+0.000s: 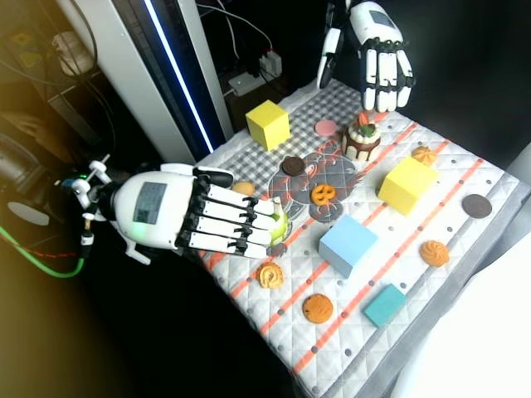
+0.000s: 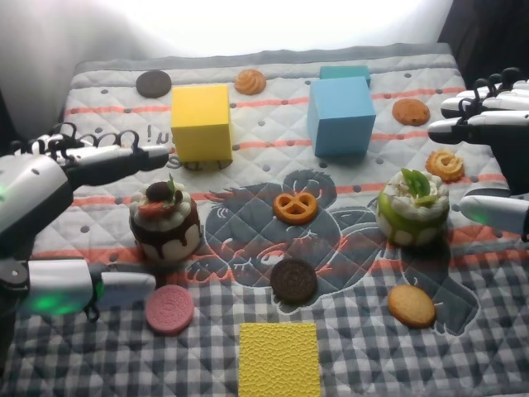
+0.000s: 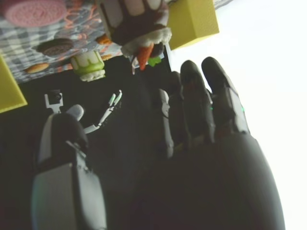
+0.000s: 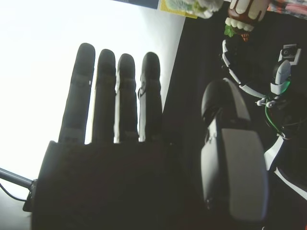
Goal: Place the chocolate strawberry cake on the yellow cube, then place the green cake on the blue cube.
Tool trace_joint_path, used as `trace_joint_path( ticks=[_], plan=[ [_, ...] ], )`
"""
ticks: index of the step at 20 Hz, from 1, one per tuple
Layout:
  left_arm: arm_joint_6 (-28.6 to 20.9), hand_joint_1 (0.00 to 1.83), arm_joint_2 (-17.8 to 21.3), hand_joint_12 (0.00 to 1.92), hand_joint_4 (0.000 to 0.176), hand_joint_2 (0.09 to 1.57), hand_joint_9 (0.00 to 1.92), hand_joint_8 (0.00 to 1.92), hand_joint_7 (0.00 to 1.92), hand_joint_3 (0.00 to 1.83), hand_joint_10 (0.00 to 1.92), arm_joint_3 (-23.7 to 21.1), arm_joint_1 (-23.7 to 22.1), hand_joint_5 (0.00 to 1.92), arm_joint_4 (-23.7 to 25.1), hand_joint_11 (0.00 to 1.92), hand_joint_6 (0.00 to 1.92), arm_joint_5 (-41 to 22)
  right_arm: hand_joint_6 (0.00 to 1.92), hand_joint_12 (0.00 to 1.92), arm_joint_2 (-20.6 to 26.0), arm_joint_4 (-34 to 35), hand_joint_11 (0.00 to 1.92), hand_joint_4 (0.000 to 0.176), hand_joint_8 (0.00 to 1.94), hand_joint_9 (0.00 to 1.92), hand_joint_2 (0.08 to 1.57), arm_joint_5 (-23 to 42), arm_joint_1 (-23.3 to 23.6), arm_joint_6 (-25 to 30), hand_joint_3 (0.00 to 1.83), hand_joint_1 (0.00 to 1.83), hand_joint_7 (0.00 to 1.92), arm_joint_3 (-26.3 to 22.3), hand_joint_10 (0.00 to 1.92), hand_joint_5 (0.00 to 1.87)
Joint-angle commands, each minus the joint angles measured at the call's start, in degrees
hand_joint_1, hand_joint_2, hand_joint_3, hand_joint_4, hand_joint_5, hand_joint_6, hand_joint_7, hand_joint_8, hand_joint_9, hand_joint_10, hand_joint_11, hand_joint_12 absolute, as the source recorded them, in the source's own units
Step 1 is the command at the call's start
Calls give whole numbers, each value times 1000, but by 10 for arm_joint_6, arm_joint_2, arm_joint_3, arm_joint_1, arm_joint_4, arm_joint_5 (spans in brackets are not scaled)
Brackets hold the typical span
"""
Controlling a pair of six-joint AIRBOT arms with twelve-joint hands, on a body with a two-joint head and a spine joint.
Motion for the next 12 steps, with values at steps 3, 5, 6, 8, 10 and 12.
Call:
trace_joint_path(
  ticks=[3,5,6,8,10,12],
  plan=[
    [-2,961,-27,955,126,827,337,4,356,0,7,36,-34,318,-15,0,6,-51,1,145,-5,9,370,0,0,414,1198,68,7,2,3,473,425,4,1,586],
    [-2,985,-49,984,136,810,346,4,371,0,5,60,-60,332,-19,0,4,-21,3,141,-5,9,375,0,2,414,1201,68,7,2,2,484,431,5,1,594],
    [-2,948,-57,1019,121,818,355,3,382,0,6,70,-69,340,-20,0,3,-8,2,139,-5,9,380,0,3,418,1199,68,7,2,1,475,435,5,2,594],
    [-2,889,-76,1033,119,813,393,5,428,0,13,93,-90,368,-22,0,3,22,0,129,-6,8,367,0,2,406,1197,67,7,2,0,438,437,5,0,588],
    [-2,868,-90,1060,84,812,440,6,483,0,15,115,-104,424,-28,0,5,62,1,132,-6,7,384,0,5,417,1198,66,7,2,0,433,452,5,4,591],
    [-2,933,-97,1231,58,808,516,3,531,0,18,124,-108,469,-31,23,2,81,0,131,-6,7,383,0,3,410,1200,65,7,2,1,434,449,5,0,579]
  ],
)
